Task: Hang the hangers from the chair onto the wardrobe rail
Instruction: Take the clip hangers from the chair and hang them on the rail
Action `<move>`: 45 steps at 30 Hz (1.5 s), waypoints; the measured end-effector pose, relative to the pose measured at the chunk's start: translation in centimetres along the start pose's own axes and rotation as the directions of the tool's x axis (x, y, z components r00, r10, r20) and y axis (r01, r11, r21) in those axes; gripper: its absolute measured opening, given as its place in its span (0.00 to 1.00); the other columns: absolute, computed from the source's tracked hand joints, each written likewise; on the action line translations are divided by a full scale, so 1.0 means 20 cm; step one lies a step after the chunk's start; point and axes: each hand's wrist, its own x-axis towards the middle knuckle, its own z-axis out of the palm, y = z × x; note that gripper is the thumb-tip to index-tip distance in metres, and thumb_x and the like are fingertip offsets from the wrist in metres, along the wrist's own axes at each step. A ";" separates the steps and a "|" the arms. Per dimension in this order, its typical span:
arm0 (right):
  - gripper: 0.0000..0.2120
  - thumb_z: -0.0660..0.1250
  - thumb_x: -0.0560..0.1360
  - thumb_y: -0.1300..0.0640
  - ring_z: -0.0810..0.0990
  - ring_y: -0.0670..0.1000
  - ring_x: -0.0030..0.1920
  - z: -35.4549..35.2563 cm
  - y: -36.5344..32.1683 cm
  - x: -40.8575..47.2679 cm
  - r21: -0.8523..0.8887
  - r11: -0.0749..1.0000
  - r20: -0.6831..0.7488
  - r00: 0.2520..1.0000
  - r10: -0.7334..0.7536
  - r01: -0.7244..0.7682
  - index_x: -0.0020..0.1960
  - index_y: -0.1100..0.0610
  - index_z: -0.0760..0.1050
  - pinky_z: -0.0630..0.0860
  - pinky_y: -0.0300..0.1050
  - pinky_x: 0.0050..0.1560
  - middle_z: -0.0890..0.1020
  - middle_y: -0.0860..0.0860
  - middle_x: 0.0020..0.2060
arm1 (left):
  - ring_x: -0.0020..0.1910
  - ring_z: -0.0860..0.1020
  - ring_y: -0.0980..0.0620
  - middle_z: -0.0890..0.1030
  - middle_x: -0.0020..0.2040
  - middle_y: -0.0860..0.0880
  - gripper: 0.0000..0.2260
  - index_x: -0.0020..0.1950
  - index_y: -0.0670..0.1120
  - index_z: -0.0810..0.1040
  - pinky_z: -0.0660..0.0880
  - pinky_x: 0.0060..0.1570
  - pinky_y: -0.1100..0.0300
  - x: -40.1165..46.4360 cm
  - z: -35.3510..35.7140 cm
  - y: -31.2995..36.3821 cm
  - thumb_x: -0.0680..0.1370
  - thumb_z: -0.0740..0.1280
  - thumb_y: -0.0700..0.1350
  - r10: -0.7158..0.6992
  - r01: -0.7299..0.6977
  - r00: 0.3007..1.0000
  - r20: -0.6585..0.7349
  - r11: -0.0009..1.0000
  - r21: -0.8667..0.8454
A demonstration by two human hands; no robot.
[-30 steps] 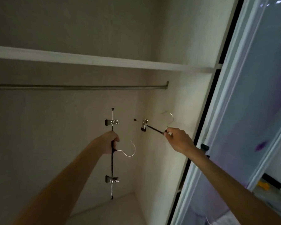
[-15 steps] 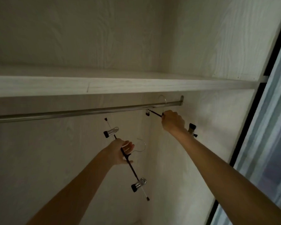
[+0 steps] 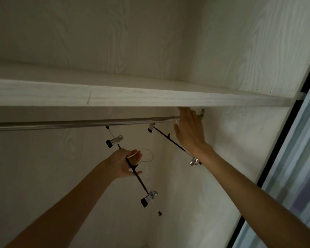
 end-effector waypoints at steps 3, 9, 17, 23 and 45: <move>0.25 0.57 0.80 0.54 0.61 0.53 0.72 0.06 0.08 0.10 -0.089 0.974 0.137 0.971 -0.194 0.207 0.75 0.56 0.56 0.51 0.51 0.74 0.65 0.54 0.72 | 0.38 0.79 0.53 0.81 0.35 0.47 0.10 0.40 0.42 0.75 0.68 0.58 0.40 0.01 0.02 0.01 0.78 0.57 0.37 0.006 -0.007 1.000 -0.011 0.999 -0.033; 0.20 0.63 0.77 0.55 0.71 0.57 0.63 0.12 0.30 0.17 -0.140 0.942 0.096 0.951 -0.294 0.305 0.68 0.56 0.69 0.59 0.52 0.68 0.76 0.55 0.62 | 0.41 0.77 0.53 0.81 0.34 0.47 0.10 0.40 0.42 0.74 0.67 0.60 0.40 0.04 0.04 0.00 0.78 0.57 0.36 0.011 -0.012 0.999 -0.034 1.000 -0.027; 0.24 0.64 0.75 0.50 0.69 0.57 0.64 0.08 0.52 0.20 -0.390 0.883 0.140 0.964 -0.224 0.262 0.70 0.54 0.67 0.60 0.53 0.68 0.74 0.54 0.63 | 0.40 0.79 0.53 0.82 0.35 0.47 0.09 0.42 0.43 0.75 0.72 0.52 0.40 0.08 0.08 -0.01 0.78 0.58 0.36 -0.007 0.007 1.000 0.026 1.000 -0.002; 0.13 0.62 0.78 0.53 0.76 0.57 0.56 0.05 0.26 0.01 0.041 0.983 -0.032 0.983 -0.178 0.179 0.60 0.56 0.75 0.71 0.53 0.60 0.79 0.54 0.54 | 0.33 0.83 0.54 0.82 0.35 0.47 0.08 0.43 0.43 0.75 0.75 0.50 0.40 0.10 0.11 -0.05 0.79 0.58 0.37 0.050 -0.027 0.988 0.148 0.987 -0.158; 0.20 0.70 0.73 0.52 0.80 0.56 0.55 -0.16 0.07 -0.02 0.394 0.678 0.542 0.752 0.374 -0.621 0.55 0.67 0.75 0.73 0.40 0.55 0.81 0.58 0.52 | 0.61 0.74 0.51 0.77 0.61 0.51 0.18 0.65 0.52 0.73 0.70 0.57 0.55 -0.09 0.48 0.20 0.77 0.62 0.57 0.691 -0.141 0.487 0.534 -0.542 0.829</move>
